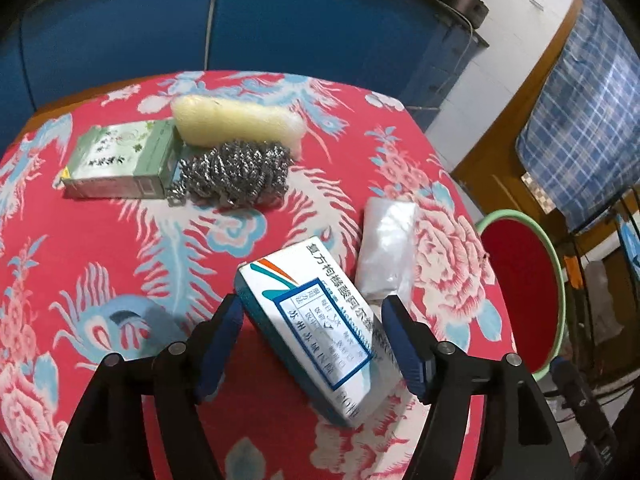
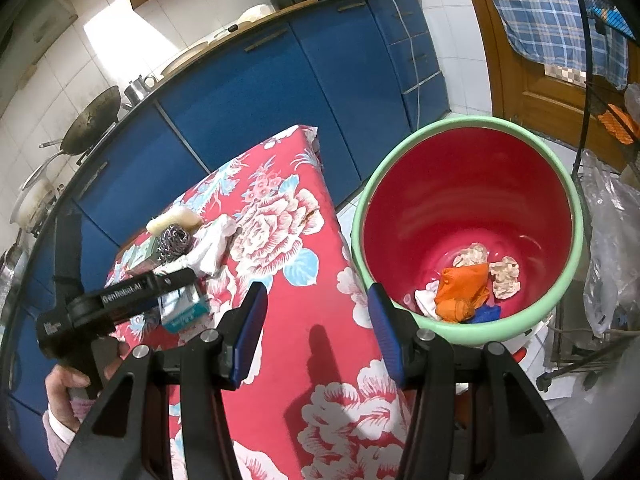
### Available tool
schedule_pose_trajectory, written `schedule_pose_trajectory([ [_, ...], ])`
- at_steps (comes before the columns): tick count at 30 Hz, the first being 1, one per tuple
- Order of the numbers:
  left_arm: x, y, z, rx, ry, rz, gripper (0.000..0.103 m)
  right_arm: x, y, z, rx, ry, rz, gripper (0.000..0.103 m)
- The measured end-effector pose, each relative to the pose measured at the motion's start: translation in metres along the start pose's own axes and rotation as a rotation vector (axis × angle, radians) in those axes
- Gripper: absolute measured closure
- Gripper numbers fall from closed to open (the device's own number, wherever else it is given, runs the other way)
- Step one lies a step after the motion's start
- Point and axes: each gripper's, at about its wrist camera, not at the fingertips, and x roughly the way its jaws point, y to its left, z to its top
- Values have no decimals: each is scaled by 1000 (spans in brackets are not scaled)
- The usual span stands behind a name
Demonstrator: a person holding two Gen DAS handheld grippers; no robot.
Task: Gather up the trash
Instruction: 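Grasp the white-and-blue medicine box with the left tool and lift it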
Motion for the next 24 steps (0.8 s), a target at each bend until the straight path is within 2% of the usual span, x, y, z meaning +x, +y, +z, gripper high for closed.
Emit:
schedule_pose_trajectory([
  [7,-3,-9,-10,16,10,18,30,-3,1,2,-4,-10,-1,48],
  [14,-5,-29,-19,90,48,-3,29,-7,-1,1,0,-20,3,48],
  [16,-1,-35,-22,106,64,10,27,-10,-2,1,2,-25,3,48],
  [21,3,-53,-31,194,47,96,23,-14,-8,1,14,-31,-3,48],
  [24,3,-55,-33,205,38,117,22,-15,-10,2,21,-34,-4,48],
])
